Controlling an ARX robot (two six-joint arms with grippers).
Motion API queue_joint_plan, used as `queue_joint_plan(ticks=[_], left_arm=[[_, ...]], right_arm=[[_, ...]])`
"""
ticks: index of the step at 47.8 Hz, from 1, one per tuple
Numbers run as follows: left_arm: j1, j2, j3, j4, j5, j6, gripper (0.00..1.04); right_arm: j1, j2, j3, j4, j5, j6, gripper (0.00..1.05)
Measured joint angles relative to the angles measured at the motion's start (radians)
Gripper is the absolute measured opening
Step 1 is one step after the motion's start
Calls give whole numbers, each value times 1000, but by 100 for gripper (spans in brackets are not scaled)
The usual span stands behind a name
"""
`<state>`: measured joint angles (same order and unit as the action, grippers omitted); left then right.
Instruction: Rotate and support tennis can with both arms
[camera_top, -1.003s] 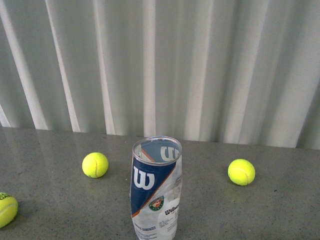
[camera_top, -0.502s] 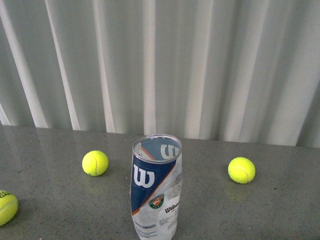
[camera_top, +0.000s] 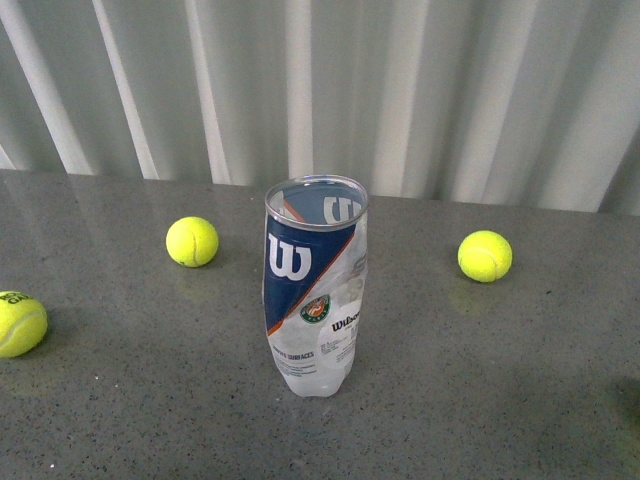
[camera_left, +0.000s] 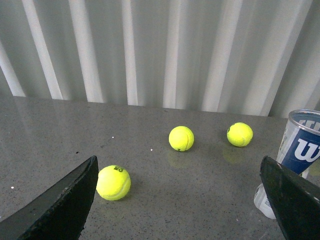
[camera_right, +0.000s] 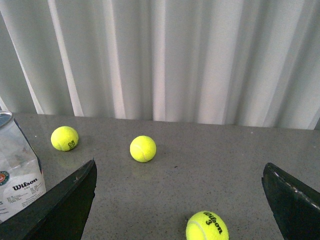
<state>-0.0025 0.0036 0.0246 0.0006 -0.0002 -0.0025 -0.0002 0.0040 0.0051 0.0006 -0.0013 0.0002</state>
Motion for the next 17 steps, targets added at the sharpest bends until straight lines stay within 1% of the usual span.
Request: queue_joint_plan(ticks=[17], left_arm=[[0, 0, 0, 0, 0, 0, 98]], right_arm=[[0, 0, 0, 0, 0, 0, 98]])
